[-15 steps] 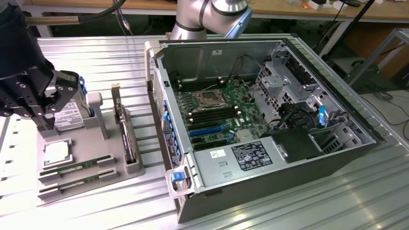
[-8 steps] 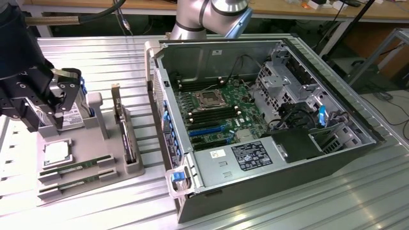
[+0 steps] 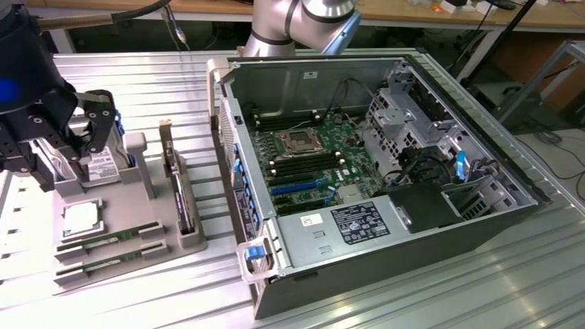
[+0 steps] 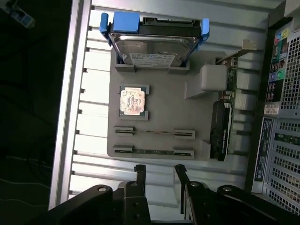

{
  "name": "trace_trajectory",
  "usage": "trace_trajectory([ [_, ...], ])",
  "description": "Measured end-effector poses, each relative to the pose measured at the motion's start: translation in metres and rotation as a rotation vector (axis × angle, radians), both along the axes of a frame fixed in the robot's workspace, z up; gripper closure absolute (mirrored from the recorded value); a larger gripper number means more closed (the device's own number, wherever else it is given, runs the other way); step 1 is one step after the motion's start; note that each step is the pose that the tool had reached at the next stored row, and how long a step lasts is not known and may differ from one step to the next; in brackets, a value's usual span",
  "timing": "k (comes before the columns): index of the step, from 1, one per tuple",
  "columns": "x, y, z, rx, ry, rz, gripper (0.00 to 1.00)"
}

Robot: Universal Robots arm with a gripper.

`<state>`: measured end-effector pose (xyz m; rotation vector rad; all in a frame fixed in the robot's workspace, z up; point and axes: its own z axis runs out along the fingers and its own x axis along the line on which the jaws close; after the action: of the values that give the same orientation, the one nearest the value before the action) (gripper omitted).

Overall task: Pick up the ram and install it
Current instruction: 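Pick up the ram and move it above insertion slot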

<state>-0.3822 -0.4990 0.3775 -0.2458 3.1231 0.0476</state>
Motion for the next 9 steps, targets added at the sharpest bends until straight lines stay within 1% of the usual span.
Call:
trace_trajectory([
  [1, 0.0, 0.0, 0.0, 0.0, 0.0, 0.026, 0.63],
  [2, 0.0, 0.0, 0.0, -0.0001, 0.0, 0.064, 0.63],
  [6, 0.0, 0.0, 0.0, -0.0001, 0.0001, 0.15, 0.63],
  [8, 0.0, 0.0, 0.0, -0.0001, 0.0001, 0.199, 0.63],
  [9, 0.0, 0.0, -0.0001, -0.0001, 0.0001, 0.234, 0.63],
])
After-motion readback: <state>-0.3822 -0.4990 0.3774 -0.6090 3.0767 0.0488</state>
